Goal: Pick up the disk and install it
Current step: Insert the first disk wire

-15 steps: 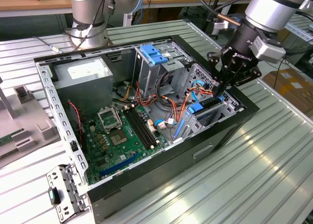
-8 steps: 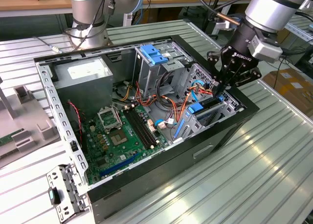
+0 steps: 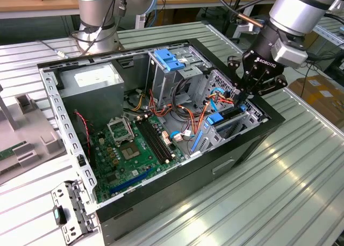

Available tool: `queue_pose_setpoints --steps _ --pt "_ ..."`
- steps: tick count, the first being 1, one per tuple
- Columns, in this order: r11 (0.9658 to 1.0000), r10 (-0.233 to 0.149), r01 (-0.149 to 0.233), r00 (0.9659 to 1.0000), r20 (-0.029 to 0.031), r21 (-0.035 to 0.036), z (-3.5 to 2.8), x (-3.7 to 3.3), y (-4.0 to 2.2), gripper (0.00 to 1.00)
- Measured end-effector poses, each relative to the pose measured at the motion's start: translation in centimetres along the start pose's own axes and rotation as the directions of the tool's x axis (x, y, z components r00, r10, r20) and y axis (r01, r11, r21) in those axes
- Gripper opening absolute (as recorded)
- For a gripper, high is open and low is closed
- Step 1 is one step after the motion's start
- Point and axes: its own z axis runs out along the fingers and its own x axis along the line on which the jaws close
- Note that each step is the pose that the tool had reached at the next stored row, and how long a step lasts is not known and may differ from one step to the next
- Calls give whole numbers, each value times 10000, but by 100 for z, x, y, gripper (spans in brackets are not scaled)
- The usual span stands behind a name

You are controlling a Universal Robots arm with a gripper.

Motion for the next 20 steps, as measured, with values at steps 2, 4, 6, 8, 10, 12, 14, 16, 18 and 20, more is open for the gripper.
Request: queue_pose_setpoints --steps 2,4,6,8,10,12,14,16,18,20 --pt "9999 141 -141 9999 12 7 3 0 -1 16" --pt "9995 327 -327 9995 28 15 5 0 -1 16" --pt "9982 597 -598 9982 52 28 8 0 -1 16" --pt "9967 815 -816 9966 71 38 11 0 -1 16" --pt "9941 1087 -1088 9940 97 50 15 1 -1 16" --pt "9905 1370 -1371 9905 123 61 19 1 -2 16" --pt "9877 1562 -1563 9876 141 68 22 1 -2 16" --pt "9845 1749 -1751 9845 158 75 26 0 -2 16" --pt "9822 1874 -1875 9821 170 79 30 -5 4 16" --pt "9797 2003 -2005 9796 185 85 37 -19 19 16"
